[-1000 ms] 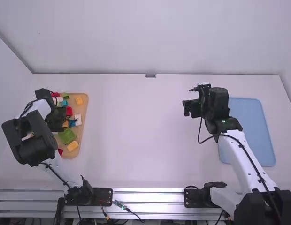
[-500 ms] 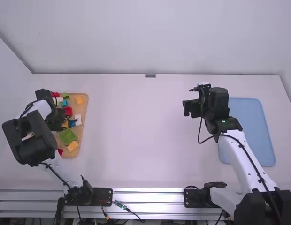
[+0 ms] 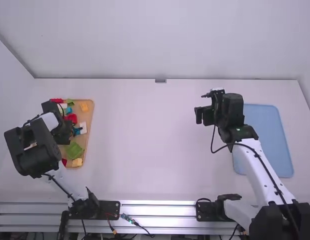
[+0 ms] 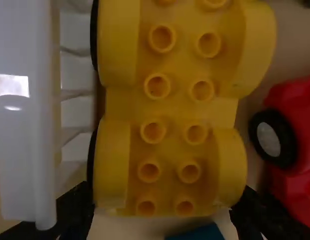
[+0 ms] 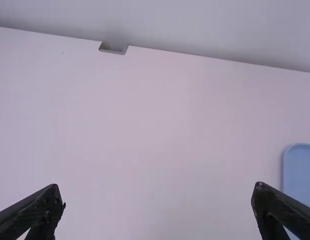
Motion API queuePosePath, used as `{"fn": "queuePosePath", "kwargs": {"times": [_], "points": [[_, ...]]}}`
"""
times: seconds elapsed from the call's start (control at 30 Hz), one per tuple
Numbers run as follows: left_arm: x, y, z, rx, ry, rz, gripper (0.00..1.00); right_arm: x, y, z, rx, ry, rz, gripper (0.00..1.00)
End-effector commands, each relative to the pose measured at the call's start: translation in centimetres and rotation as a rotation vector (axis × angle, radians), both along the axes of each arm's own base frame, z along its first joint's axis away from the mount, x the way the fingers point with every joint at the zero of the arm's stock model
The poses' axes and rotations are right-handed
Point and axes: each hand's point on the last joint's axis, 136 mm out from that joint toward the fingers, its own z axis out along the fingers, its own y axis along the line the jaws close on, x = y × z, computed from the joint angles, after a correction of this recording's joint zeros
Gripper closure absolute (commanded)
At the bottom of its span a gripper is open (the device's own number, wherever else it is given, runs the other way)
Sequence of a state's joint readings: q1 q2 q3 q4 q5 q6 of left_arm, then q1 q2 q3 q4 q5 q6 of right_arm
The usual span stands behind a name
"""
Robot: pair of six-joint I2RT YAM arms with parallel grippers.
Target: Assemble lego blocks to make yellow taxi
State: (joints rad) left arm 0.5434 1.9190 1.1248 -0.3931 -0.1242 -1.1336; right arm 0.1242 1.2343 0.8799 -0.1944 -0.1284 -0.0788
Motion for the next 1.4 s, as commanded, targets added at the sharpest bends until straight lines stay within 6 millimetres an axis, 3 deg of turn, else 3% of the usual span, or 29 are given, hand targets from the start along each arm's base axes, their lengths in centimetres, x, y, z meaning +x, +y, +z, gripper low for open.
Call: {"fn": "queuePosePath", "kwargs": {"times": [0.0, 0.03, 0.07, 0.4, 0.87, 1.37], "points": [[-0.9, -0.5, -0.9, -0.019, 0.033, 0.000, 0.19, 0.7, 0.1, 1.4, 0.004, -0.029, 0.002, 0.01], [-0.5, -0.3, -0.6, -0.009, 0.028, -0.023, 0.03, 0.6, 0.2, 1.4, 0.005, -0.029, 0.004, 0.01], [-0.1, -0.1, -0.2, 0.000, 0.025, -0.048, 0.01, 0.6, 0.2, 1.4, 0.006, -0.029, 0.004, 0.01], [0.5, 2.1, 1.5, 0.110, 0.054, -0.082, 0.01, 0.5, 0.1, 1.2, 0.004, -0.021, 0.002, 0.01], [1.1, 2.3, 1.6, 0.114, 0.024, -0.082, 0.02, 0.4, 0.1, 1.1, 0.002, -0.014, 0.003, 0.01], [-0.4, 2.3, 0.5, 0.140, 0.077, -0.092, 0.10, 0.4, 0.1, 1.1, 0.002, -0.014, 0.003, 0.01]]}}
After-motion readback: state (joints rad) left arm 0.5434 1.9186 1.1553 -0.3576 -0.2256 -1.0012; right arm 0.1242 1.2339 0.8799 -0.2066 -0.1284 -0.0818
